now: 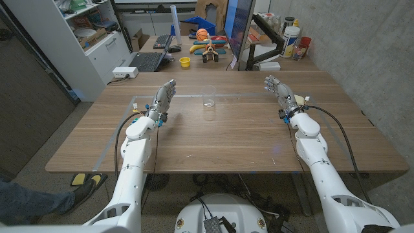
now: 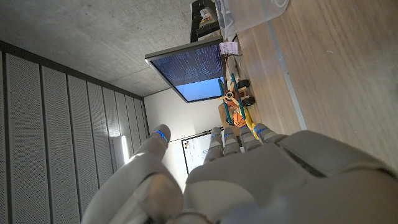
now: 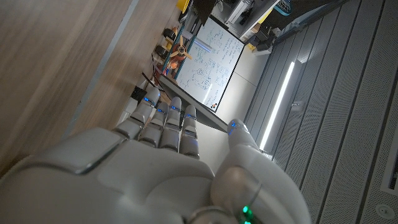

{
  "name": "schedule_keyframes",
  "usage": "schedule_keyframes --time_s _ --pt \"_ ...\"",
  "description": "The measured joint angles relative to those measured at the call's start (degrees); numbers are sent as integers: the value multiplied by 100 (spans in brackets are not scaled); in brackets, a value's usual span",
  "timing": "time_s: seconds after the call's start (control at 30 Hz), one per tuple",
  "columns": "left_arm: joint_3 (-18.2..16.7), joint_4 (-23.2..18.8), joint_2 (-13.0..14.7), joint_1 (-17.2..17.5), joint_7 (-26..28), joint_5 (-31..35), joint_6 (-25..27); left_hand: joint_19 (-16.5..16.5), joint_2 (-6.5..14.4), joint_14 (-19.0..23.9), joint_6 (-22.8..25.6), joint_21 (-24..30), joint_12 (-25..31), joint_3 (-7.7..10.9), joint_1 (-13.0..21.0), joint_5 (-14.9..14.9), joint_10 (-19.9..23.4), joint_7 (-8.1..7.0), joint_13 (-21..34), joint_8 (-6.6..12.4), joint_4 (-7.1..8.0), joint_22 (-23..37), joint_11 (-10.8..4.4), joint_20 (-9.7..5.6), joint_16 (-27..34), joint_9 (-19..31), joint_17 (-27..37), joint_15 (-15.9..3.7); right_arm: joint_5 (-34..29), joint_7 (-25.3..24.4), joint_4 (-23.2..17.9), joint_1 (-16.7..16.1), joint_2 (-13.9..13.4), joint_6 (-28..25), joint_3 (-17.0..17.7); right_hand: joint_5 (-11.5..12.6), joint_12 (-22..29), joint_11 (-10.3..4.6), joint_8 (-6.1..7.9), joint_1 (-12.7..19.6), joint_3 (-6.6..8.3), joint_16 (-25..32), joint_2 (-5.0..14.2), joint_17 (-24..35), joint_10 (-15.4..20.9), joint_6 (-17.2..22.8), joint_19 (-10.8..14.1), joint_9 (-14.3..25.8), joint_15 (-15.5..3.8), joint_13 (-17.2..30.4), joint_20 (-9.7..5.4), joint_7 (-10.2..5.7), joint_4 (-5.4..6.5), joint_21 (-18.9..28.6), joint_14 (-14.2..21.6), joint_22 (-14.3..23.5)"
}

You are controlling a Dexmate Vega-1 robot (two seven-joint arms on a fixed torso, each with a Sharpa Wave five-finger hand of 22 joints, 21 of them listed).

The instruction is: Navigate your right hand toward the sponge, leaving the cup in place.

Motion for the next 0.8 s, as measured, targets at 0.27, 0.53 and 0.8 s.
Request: schedule_keyframes --time_s 0.27,0.53,0.8 --pt "13 -20 -4 2 17 15 14 0 0 0 12 -15 0 0 0 0 0 -12 0 0 0 -1 0 0 0 0 0 0 -141 -141 57 36 -13 79 -13 0 0 31 0 -1 0 0 -1 0 30 39 0 0 -31 0 0 -21 0 -44 30 0" --pt "27 -34 -3 5 29 40 36 0 0 0 19 -21 0 0 0 0 0 -20 0 0 0 -1 0 0 0 0 0 0 -273 -239 73 57 -51 116 -34 0 0 0 0 -31 0 0 -30 1 61 39 -1 0 -31 0 0 -21 0 -44 30 0" --pt "59 -80 10 8 31 81 81 0 0 0 19 -43 0 0 0 0 0 -20 0 0 0 -1 0 0 0 0 0 0 -376 -325 73 68 -87 140 -46 21 0 0 0 -31 0 0 -30 1 61 38 -1 0 -30 0 0 -21 0 -96 30 0"
